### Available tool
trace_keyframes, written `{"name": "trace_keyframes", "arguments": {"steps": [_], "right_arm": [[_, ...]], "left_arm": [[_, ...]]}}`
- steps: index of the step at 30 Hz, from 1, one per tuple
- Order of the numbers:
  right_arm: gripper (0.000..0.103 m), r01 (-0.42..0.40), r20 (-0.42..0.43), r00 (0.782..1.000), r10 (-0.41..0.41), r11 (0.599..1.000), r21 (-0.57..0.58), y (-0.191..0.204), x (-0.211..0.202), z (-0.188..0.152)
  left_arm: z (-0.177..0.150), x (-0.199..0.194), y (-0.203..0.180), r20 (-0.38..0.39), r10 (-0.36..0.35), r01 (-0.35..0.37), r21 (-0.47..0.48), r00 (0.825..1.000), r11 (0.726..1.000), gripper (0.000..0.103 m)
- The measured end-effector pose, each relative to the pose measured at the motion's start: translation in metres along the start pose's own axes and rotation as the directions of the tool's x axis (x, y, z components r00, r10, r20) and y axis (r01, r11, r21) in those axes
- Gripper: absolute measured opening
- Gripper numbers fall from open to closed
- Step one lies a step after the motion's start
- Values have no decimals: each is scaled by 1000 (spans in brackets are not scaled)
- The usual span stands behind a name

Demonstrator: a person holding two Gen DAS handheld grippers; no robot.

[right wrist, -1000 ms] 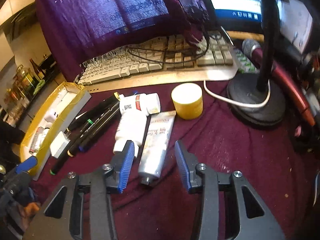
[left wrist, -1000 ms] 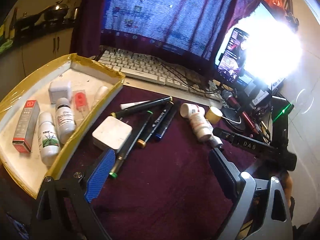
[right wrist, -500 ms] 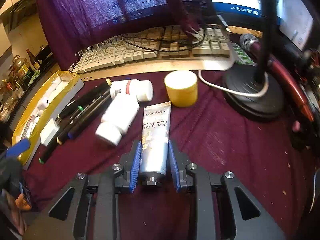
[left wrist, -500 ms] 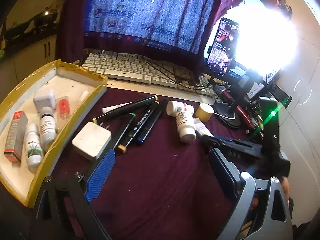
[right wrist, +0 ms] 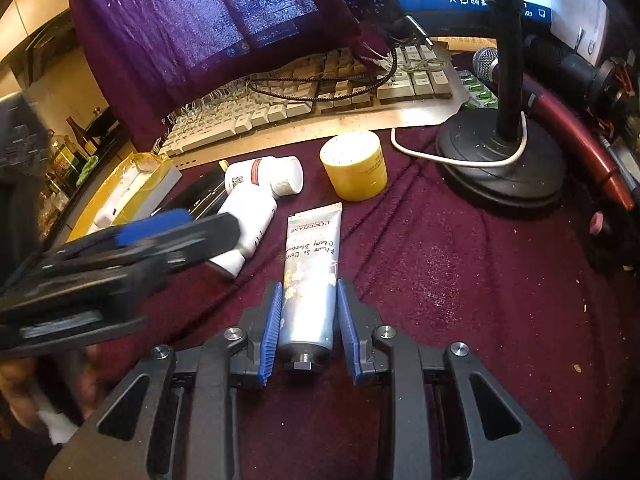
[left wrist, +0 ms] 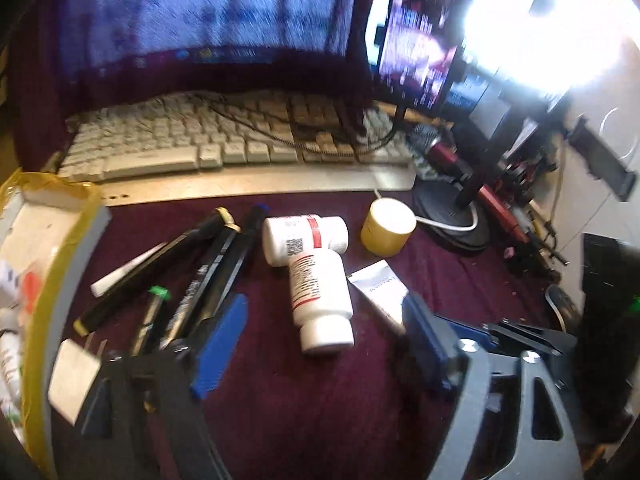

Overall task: Organize objects
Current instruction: 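Move the left tool toward the white pill bottle while the right holds the tube, then grasp the white pill bottle with the left tool while the right holds the tube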

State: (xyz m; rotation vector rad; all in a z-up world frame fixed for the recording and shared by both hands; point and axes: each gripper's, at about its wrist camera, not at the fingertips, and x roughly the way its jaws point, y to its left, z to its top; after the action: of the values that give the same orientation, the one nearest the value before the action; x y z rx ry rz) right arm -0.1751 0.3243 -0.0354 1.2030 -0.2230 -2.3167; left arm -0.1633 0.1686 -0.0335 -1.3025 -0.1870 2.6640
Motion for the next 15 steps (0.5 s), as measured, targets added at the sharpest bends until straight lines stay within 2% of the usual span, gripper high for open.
{"name": "trace_keyframes", "arguments": {"steps": [3,4,5,6,9,15], "right_arm": [[26,-3,-1,1000,3,1000,-1,0,0,0],[26,0,-1,1000,0,1000,-3,1,0,0],[26,2,-2,1000,-2,1000,-6,2,0,0],[26,-1,-3,1000,1,1000,-7,2,0,0],[26,-5,-6,1000,5,1000,-11,3,1,0],[26,15,-7,1000,-15,1000,-27,6,2,0]], "left_arm": [[3,19,0,-35,16,-16,0,999,1000,59],[3,26,2,-55,23,-24,-8,998,1000,48],[1,30,3,-68,34,-35,-11,997,999,42],[0,28,2,-48,59,-59,-1,997,998,33],[-8,19,3,-66,69,-69,-3,995,998,30],[-34,-2,4,-47,100,-100,13,994,995,30]]}}
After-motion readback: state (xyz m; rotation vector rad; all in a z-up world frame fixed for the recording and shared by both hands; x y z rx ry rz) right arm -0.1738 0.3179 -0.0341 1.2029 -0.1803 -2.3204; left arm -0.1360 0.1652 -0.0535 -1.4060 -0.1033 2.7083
